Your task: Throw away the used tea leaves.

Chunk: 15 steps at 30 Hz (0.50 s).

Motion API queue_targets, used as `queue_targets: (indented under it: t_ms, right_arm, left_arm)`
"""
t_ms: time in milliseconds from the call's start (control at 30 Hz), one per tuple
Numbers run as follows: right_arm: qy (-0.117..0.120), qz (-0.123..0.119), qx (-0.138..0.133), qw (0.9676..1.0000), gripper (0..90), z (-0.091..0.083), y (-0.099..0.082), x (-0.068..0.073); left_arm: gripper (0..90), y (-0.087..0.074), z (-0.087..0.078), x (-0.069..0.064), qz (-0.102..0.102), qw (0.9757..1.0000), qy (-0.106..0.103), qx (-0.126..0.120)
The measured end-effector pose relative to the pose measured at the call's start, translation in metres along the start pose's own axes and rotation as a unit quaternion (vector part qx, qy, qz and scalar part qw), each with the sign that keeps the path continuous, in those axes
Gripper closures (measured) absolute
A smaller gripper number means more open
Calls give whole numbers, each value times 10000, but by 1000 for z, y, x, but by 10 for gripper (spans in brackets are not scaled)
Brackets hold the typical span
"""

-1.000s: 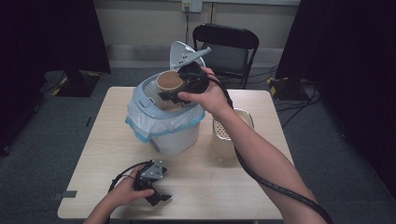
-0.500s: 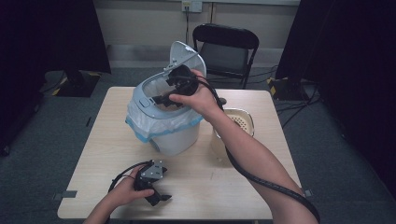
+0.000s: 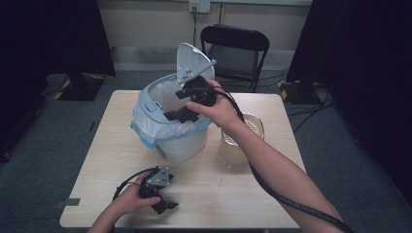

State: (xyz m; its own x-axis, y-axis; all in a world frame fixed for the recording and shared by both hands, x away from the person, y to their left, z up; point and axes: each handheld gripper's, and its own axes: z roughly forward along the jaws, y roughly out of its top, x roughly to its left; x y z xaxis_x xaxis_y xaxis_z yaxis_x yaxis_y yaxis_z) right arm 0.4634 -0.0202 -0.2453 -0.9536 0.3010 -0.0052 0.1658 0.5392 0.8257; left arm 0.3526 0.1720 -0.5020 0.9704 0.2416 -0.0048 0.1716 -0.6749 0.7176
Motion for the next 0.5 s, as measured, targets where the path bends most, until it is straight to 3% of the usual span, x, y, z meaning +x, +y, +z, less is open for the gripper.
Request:
queue_targets:
  t_ms: [233, 500]
  right_arm:
    - [-81, 25, 47, 10000, 149, -20, -16, 2]
    - [-239, 194, -27, 9995, 149, -49, -36, -7]
  left_arm:
    - [0, 0, 0, 0, 6, 10000, 2, 0]
    - [0, 0, 0, 0, 6, 10000, 0, 0]
